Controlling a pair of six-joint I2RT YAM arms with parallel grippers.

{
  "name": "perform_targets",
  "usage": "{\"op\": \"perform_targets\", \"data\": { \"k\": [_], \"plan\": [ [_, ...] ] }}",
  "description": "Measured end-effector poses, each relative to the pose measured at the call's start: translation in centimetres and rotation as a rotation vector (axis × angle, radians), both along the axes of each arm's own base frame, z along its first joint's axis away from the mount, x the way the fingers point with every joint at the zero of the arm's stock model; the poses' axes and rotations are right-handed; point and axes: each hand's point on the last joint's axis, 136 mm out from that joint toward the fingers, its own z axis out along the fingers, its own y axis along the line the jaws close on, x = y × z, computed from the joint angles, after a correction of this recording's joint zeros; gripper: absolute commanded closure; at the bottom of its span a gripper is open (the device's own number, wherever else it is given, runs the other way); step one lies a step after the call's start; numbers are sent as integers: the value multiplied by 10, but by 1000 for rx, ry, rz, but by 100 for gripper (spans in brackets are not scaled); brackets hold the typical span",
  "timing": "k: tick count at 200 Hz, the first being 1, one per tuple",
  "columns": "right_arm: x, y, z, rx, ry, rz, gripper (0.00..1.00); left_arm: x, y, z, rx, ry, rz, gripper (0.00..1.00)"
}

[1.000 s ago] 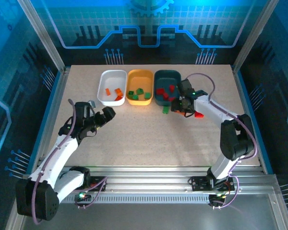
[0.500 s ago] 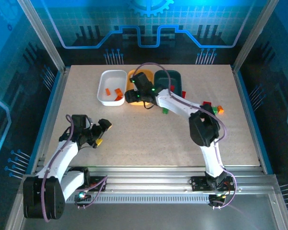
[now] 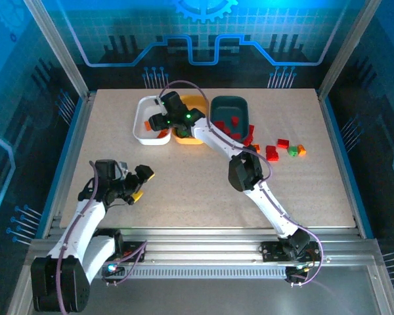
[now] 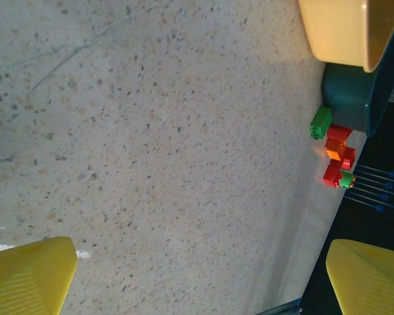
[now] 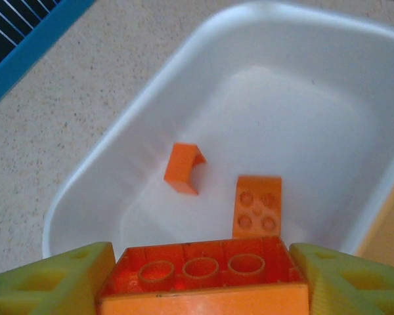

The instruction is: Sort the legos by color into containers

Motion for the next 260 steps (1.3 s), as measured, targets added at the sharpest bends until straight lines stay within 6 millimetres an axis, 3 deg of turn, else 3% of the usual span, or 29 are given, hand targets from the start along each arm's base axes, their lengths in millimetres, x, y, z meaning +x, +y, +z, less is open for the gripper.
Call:
{"op": "perform_targets", "data": {
  "k": [20, 48, 75, 95, 108, 127, 140, 148, 160, 170, 181, 202, 230, 260],
  "plan": [
    [2, 2, -1, 4, -3, 2, 15, -2, -2, -3, -10, 14, -10, 1],
    [0, -1, 0, -9, 1, -4, 19, -1, -4, -1, -26, 5, -20, 1],
    [-13, -25, 6, -92, 14, -34, 22, 3, -7, 4, -43, -21, -26, 1],
    [-41, -67, 26, -150, 17, -68, 23, 6, -10, 9, -50, -50, -41, 1],
    [-65, -103, 48, -155, 16, -99, 24, 7, -19, 11, -55, -64, -68, 1],
    [-85, -180, 77, -142, 11, -209, 24, 4, -43, 14, -52, -86, -148, 1],
    [-86, -240, 81, -145, 23, -326, 23, -1, -66, 12, -50, -90, -228, 1],
    [-86, -280, 73, -154, 43, -410, 23, -4, -78, 9, -44, -82, -268, 1],
    [-94, -333, 45, -194, 111, -517, 24, -6, -95, 3, -34, -68, -320, 1],
    [-105, -363, 15, -235, 189, -574, 25, -5, -109, 0, -26, -55, -356, 1],
    [-120, -384, -15, -276, 272, -606, 25, -1, -123, -2, -20, -42, -385, 1],
    [-137, -396, -44, -327, 370, -608, 25, 14, -150, 4, -14, -53, -434, 1],
    [-127, -392, -62, -358, 407, -584, 25, 30, -180, 15, -39, -90, -462, 1],
    [-122, -391, -83, -391, 447, -566, 24, 31, -188, 9, -47, -69, -462, 1]
  ]
}}
